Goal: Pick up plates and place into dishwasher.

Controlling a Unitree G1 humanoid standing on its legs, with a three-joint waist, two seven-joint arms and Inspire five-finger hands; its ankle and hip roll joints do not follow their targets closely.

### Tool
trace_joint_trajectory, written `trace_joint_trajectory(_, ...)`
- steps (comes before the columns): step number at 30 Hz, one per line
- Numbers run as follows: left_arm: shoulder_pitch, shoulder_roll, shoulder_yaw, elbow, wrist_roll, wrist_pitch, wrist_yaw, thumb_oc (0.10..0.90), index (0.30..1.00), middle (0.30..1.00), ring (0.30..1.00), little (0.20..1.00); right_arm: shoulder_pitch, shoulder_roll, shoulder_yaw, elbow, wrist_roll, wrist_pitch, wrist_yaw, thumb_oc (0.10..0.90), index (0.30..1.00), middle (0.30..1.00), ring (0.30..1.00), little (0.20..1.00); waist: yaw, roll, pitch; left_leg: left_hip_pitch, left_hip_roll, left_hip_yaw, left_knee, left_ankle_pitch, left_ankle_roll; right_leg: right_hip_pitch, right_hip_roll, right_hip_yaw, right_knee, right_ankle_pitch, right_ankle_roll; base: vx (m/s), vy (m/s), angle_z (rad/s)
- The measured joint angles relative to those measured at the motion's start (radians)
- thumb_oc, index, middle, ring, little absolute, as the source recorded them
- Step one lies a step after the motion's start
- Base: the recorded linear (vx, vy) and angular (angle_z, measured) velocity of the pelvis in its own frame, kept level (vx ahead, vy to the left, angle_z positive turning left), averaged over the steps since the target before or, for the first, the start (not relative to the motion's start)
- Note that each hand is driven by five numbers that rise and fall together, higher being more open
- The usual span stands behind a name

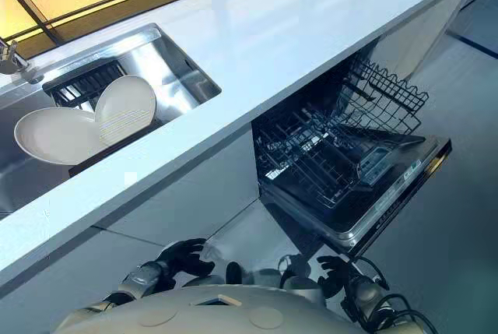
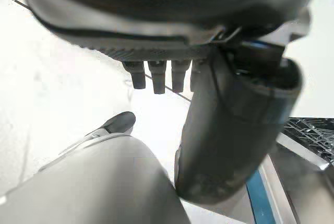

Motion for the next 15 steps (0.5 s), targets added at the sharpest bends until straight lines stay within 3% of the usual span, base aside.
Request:
trace_joint_trajectory(1, 0.000, 0.000, 0.000, 0.000, 0.000, 0.000, 0.000, 0.800, 0.900, 0.900, 0.900, 0.900, 0.000, 0.000, 0.000, 0.000, 0.000, 0.000, 0.000, 0.800, 0.900, 0.900, 0.900, 0.900, 0.000, 0.000, 0.000, 0.000, 0.000, 0.000, 0.000, 0.000, 0.000, 0.000, 0.000, 0.000, 0.000, 0.000, 0.000, -0.35, -0.727, 0.45)
trace_joint_trajectory(10, 0.001, 0.000, 0.001, 0.000, -0.039, -0.007, 0.003, 0.800, 0.900, 0.900, 0.900, 0.900, 0.005, 0.000, 0.000, -0.013, 0.000, 0.008, 0.000, 0.800, 0.900, 0.900, 0.900, 0.900, -0.001, -0.001, 0.000, -0.001, 0.000, 0.000, -0.002, 0.000, 0.000, -0.001, 0.000, 0.000, 0.000, 0.000, 0.000, 0.00, 0.000, 0.00)
trace_joint_trajectory(15, 0.025, 0.015, -0.036, -0.047, -0.021, -0.101, 0.028, 0.800, 0.900, 0.900, 0.900, 0.900, 0.008, -0.002, 0.002, -0.028, 0.000, 0.019, 0.002, 0.800, 0.900, 0.900, 0.900, 0.900, 0.000, -0.001, 0.002, -0.003, 0.000, 0.002, -0.002, 0.000, 0.000, -0.008, 0.000, 0.001, 0.000, 0.000, 0.000, -0.02, 0.010, -0.01)
